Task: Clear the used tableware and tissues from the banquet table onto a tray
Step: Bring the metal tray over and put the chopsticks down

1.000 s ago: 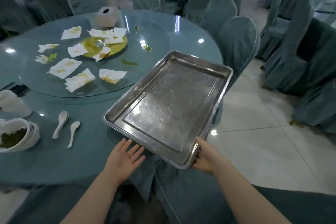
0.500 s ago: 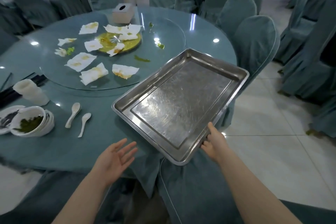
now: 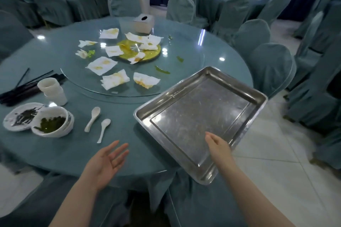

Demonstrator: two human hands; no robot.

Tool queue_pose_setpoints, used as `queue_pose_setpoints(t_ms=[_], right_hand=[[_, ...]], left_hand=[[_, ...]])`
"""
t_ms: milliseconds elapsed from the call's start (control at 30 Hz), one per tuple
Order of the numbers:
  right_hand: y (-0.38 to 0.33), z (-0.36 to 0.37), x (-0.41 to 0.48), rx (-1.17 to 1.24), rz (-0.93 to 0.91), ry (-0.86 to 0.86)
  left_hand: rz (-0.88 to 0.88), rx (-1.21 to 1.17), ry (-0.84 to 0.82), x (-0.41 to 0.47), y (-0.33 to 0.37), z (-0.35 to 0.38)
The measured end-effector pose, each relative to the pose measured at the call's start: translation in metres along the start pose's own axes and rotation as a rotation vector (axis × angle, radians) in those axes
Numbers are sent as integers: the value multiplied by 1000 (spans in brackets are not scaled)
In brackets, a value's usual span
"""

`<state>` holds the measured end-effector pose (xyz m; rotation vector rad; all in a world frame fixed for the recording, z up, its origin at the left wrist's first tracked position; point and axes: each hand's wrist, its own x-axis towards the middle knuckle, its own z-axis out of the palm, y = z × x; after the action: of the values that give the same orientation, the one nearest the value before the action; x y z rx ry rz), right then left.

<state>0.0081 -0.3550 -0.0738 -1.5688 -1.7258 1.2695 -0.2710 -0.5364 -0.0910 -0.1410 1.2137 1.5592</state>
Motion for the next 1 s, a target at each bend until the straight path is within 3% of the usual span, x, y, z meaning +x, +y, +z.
queue_pose_setpoints(t_ms=[133,333,700,1000], right_hand=[[-32,58,0,-146,-84,-173],[-90,163,10,-194,-154,-273],[-116,313,24,-519,-113,-461],[-127,376,56,-711,-183,-438]], left_hand=[[42,-43,4,-3,42,-27],[133,-93,97,-6,99,-89],[173,-220,304,1,118,-188],[235,-283,557,1,118,-207]])
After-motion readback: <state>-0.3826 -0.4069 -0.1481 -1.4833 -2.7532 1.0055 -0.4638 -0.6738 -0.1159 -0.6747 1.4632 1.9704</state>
